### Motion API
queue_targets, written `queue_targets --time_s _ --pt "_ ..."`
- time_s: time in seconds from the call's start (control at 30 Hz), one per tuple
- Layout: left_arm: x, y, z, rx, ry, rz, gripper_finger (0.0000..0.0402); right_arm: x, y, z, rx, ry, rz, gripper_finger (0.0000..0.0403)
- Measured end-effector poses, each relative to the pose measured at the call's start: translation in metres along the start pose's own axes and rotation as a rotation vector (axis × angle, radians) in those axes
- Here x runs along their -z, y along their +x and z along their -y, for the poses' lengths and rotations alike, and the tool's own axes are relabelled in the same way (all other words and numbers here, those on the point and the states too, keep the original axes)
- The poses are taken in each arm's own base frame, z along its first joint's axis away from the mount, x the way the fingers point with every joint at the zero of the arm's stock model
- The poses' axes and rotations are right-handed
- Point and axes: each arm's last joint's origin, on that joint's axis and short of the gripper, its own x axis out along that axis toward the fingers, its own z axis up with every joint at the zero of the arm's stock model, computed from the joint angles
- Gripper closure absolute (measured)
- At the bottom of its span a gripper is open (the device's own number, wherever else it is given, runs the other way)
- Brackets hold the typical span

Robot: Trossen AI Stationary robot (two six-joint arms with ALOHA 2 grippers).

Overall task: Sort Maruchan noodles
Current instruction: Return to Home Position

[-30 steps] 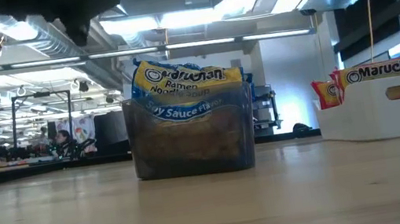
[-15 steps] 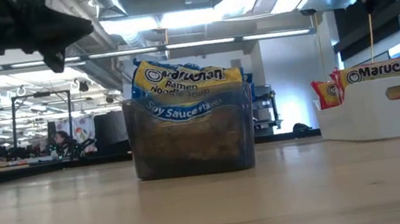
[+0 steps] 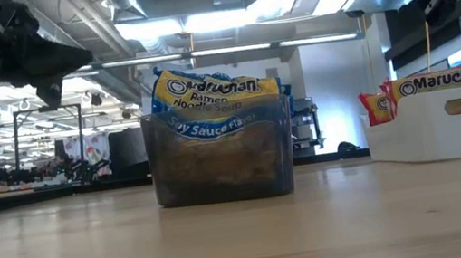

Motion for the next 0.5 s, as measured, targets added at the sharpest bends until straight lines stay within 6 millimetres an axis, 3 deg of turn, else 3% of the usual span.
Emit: queue_targets --time_s 0.5 --pt "0.007 -0.018 -0.007 -0.002 -0.006 0.05 0.0396 0.029 -0.005 0.015 0.056 -0.052 0.098 0.0403"
